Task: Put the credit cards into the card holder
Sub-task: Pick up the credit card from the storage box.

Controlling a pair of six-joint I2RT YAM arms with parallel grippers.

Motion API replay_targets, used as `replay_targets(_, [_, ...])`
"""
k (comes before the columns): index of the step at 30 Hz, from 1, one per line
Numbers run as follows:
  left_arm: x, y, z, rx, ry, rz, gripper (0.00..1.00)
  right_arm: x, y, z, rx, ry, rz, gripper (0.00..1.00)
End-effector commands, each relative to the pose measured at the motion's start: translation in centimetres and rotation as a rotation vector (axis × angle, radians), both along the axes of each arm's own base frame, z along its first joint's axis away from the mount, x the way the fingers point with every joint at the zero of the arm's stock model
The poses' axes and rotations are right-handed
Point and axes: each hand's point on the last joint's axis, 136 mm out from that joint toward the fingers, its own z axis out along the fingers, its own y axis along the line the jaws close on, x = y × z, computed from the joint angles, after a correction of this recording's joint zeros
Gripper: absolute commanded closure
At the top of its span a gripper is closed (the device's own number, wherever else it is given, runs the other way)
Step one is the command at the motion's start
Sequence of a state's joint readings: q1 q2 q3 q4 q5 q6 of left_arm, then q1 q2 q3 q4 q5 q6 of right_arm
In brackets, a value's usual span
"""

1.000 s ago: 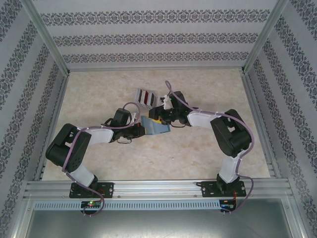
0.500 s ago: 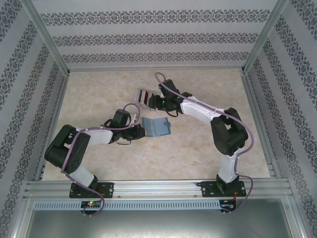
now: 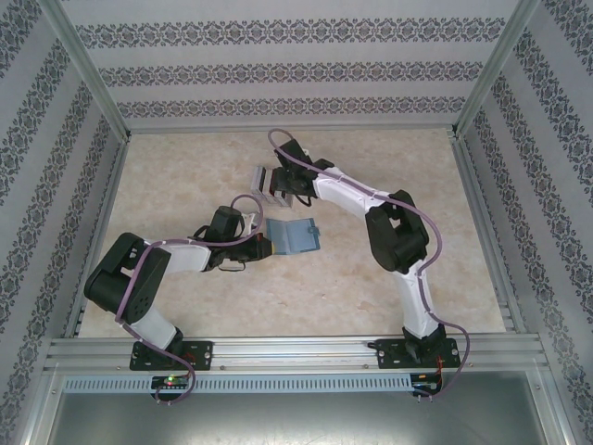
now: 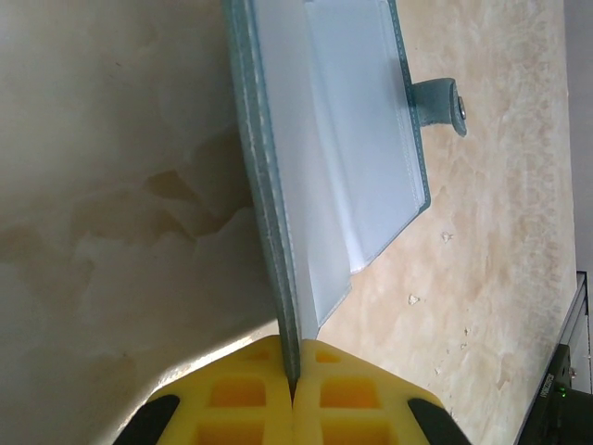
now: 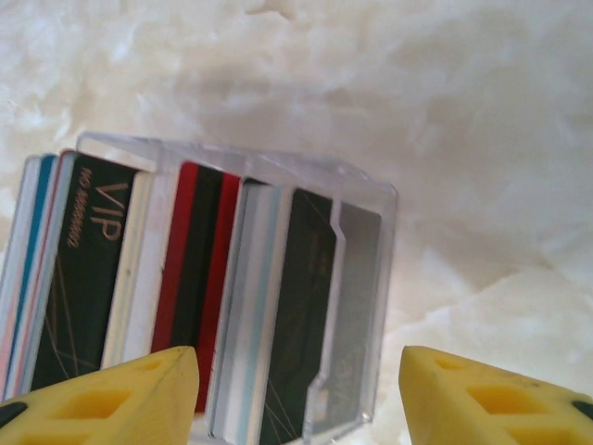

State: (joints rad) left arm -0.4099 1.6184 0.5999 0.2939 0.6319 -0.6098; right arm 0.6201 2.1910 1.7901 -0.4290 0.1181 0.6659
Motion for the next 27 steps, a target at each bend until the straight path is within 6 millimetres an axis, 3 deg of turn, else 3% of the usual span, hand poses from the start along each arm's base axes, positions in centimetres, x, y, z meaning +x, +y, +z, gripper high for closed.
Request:
replay_targets(1, [0.7,0.1,0.4,-0.020,-0.044,0.013,1.00,0.2,1.0,-0.7,-0.015,0.025,0.007,0.40])
replay_targets(14, [0.6,0.2,0.5,-0.017,-0.042,0.013,1.00,-0.6,-0.2,-4.7,-0.084,0.117,-0.081,0.39])
replay_targets(21, [0.7,0.6,0.2,0.007,-0.046,0.021,1.00,-0.6,-2.9,-4.8,-0.202,0.122,-0.155,0.40])
replay_targets(27, [0.7,0.6,0.1,0.011,-0.046,0.022,1.00,-0.5,-4.1,-3.0,-0.284,0.079,-0.167,0.41])
